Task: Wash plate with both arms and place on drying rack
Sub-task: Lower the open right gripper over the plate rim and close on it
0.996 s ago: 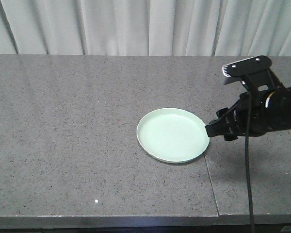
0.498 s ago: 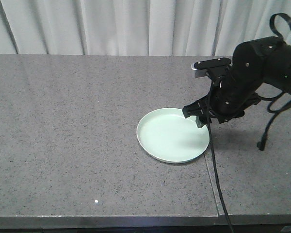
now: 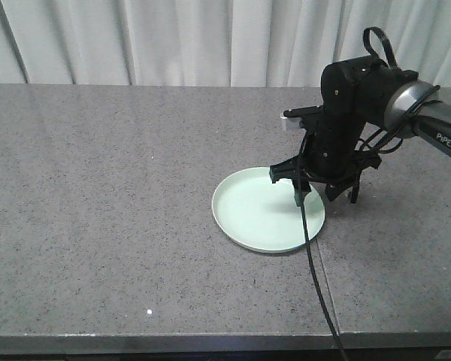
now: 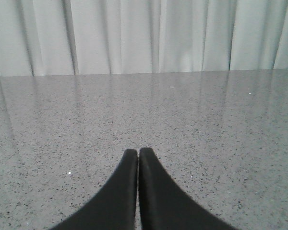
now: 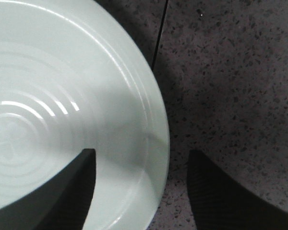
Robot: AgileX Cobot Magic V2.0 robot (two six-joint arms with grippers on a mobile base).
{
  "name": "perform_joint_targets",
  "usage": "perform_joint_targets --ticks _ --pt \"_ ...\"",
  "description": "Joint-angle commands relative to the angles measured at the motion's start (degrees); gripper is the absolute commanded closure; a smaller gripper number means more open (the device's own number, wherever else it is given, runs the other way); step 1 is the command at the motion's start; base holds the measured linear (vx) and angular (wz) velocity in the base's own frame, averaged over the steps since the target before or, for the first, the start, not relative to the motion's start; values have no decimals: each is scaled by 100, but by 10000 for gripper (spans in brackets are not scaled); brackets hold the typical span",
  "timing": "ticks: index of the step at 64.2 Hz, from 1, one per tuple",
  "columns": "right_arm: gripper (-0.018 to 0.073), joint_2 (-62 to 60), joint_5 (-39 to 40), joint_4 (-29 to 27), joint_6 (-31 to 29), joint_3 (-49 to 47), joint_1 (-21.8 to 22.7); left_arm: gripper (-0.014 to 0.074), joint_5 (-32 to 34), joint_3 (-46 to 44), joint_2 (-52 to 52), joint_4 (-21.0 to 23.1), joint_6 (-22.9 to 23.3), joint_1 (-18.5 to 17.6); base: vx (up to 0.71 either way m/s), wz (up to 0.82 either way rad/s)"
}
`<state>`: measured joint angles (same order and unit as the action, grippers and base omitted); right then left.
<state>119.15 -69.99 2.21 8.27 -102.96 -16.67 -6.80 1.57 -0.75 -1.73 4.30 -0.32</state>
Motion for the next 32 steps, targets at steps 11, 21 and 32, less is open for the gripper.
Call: perform_joint_targets --ticks 11,21,32 --pt "169 -166 -104 -221 93 -192 299 602 398 86 -76 48 64 -32 0 0" --pt "260 -166 -40 -270 72 -192 341 602 398 86 -76 48 64 -32 0 0" --pt "396 -90 -34 -544 -191 -192 328 602 398 86 -76 48 64 -32 0 0"
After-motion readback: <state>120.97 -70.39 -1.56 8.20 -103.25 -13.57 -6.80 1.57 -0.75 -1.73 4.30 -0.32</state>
